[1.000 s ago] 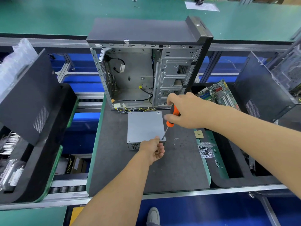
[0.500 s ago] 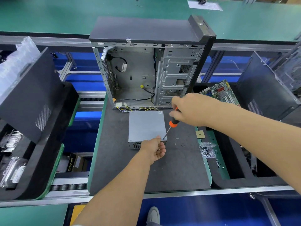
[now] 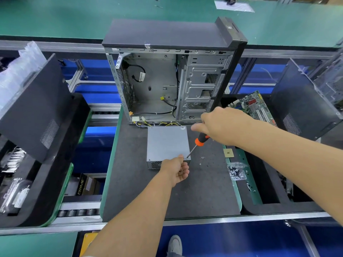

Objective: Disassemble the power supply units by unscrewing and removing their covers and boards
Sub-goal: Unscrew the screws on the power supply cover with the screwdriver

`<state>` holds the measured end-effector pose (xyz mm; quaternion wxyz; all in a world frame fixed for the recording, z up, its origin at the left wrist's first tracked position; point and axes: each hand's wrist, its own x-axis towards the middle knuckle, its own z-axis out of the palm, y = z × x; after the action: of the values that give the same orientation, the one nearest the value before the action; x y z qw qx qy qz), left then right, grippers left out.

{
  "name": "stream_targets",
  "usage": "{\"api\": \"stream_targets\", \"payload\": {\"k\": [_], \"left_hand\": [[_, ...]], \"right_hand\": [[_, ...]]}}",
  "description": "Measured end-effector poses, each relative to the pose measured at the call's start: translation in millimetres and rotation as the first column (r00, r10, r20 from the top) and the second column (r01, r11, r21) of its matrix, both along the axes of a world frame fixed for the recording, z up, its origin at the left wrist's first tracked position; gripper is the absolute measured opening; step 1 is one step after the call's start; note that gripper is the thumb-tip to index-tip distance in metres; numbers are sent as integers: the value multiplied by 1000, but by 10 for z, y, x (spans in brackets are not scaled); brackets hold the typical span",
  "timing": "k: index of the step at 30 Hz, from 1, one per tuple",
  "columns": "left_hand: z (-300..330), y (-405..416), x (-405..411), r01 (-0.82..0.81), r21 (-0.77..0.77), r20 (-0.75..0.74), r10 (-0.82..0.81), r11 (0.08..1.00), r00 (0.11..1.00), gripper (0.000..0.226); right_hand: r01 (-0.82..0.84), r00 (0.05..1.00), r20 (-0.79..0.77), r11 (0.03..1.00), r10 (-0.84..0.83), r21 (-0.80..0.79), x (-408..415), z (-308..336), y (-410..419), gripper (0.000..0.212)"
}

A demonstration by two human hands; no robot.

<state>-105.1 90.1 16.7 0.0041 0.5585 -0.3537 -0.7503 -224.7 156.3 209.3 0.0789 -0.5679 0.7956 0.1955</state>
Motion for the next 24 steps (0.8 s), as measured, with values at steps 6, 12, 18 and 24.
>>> {"api": "stream_targets", "payload": {"k": [6, 12, 18, 24], "left_hand": [[11, 3, 5, -3, 4, -4, 3, 1000, 1000, 31], [21, 3, -5, -12, 16, -11, 12, 1000, 1000, 30], [28, 9, -12, -36, 47, -22, 37, 998, 999, 33], [2, 55, -6, -103, 96, -63, 110, 990, 992, 36]], "right_hand": [[15, 998, 63, 992, -8, -122, -50, -82, 27, 30], [48, 993, 113, 981, -27, -189, -86, -93, 79, 29], [75, 987, 154, 960, -34, -271, -108, -103, 153, 23], [89, 988, 150, 946, -44, -312, -144, -148, 215, 25]]}}
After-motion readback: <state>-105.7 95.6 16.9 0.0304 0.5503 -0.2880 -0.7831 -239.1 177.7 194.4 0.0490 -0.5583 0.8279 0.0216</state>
